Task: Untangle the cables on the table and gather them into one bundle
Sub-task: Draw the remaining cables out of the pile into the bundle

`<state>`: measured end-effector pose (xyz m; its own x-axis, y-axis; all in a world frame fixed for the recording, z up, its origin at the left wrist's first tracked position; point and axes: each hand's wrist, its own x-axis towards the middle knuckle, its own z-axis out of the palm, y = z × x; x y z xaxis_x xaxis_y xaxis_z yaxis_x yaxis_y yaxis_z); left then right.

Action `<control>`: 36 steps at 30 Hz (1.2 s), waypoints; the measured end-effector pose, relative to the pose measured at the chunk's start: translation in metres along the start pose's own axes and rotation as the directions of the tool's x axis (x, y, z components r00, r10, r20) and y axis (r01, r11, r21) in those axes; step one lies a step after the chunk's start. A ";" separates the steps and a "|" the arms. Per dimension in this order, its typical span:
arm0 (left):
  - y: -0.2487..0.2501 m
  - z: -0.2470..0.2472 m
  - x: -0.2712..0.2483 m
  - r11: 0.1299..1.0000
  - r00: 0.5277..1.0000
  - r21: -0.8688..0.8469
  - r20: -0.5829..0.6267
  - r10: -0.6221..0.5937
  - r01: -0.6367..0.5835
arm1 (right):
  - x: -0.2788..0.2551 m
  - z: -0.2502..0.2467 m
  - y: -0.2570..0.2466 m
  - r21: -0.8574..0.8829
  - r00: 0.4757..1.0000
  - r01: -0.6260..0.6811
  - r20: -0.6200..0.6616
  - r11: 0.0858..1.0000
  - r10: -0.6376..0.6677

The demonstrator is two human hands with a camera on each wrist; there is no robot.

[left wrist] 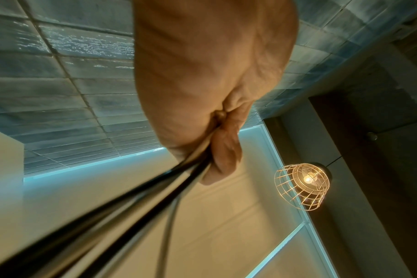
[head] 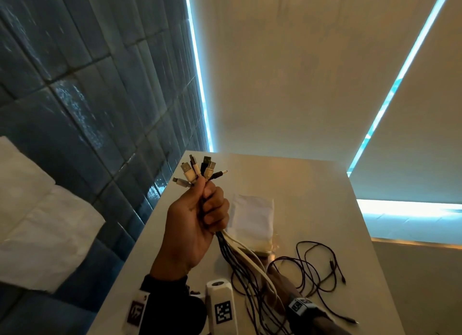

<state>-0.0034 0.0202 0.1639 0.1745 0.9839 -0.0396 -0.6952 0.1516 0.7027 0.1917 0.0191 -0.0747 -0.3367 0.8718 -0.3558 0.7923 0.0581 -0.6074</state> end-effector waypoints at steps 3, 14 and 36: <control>-0.004 -0.004 0.003 1.000 1.000 0.030 -0.031 0.001 0.000 | 0.000 -0.007 0.005 0.066 0.994 -0.105 -0.007 0.992 0.105; -0.030 -0.005 0.016 0.960 0.993 0.277 -0.117 0.004 0.029 | -0.006 -0.066 -0.012 0.243 0.772 0.284 -0.632 0.928 -0.071; -0.080 0.007 0.034 0.734 0.949 0.678 -0.253 0.191 0.033 | -0.044 -0.109 -0.092 0.711 0.873 0.454 -0.476 0.537 -0.109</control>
<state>0.0632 0.0412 0.1112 -0.1433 0.9862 -0.0828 -0.0316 0.0791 0.9964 0.1890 0.0288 0.0746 -0.1381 0.9860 0.0932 -0.0892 0.0814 -0.9927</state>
